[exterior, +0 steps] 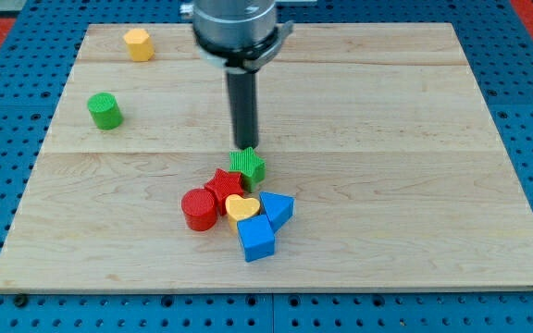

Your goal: Push the yellow hexagon closer to the group of blocks

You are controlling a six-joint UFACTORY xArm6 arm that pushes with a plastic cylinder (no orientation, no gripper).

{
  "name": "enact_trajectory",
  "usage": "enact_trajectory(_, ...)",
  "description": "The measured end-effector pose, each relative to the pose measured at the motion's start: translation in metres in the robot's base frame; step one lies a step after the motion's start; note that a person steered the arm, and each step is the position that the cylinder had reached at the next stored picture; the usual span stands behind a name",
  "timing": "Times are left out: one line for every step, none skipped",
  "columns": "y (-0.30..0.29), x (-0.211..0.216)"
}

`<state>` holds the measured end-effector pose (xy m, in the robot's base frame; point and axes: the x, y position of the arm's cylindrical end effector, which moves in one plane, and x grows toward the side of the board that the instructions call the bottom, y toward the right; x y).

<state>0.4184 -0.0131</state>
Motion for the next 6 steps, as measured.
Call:
enact_trajectory(0.006,-0.077)
enact_trajectory(-0.034,-0.158)
enact_trajectory(-0.102,-0.218)
enact_trajectory(-0.171,-0.227)
enact_trajectory(-0.183,-0.176)
enact_trajectory(-0.170,-0.133)
